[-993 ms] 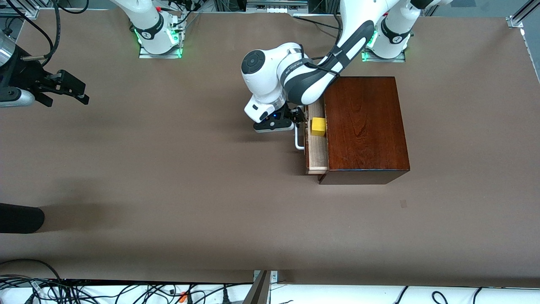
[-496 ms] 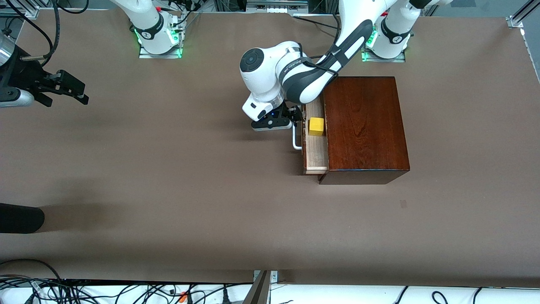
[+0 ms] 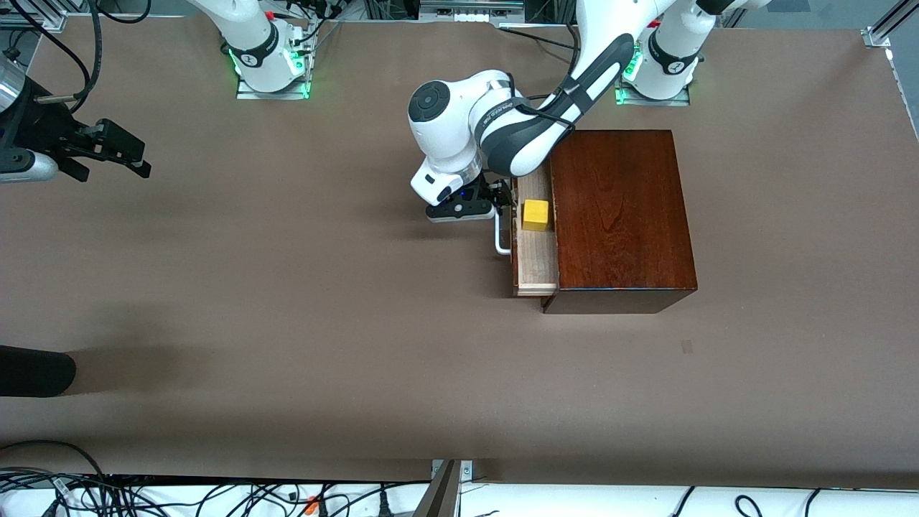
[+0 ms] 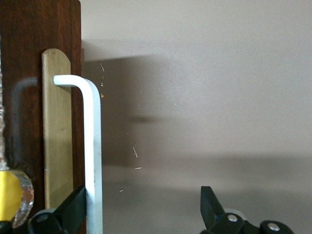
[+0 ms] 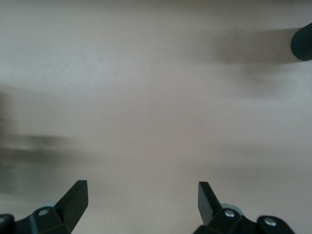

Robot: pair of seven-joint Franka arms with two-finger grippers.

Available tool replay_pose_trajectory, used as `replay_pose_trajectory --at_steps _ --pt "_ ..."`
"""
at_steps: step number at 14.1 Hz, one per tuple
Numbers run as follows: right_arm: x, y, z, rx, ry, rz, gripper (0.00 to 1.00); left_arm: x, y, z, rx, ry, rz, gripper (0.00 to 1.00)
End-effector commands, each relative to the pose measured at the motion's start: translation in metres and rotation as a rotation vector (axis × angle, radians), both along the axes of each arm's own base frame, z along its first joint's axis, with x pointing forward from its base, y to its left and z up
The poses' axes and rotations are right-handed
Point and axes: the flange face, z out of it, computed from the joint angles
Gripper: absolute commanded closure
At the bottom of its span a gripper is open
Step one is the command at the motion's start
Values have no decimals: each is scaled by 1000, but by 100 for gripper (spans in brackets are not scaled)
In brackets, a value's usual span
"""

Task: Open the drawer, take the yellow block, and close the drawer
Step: 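Pull the drawer open by its handle with the left gripper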

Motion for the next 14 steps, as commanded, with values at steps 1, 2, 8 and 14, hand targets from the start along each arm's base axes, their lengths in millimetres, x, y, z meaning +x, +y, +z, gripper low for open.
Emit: replay_pose_trajectory --at_steps 1,2,8,14 --pt "0 -3 3 -1 6 -6 0 -24 -46 0 -114 30 -11 0" --pt "0 -3 4 0 4 -6 0 -23 -48 -1 -118 33 -9 0" --pt "0 -3 4 0 4 -6 0 -17 -47 4 -136 42 14 0" --pt "0 -4 3 -1 6 -8 0 -7 -46 12 -158 35 57 0"
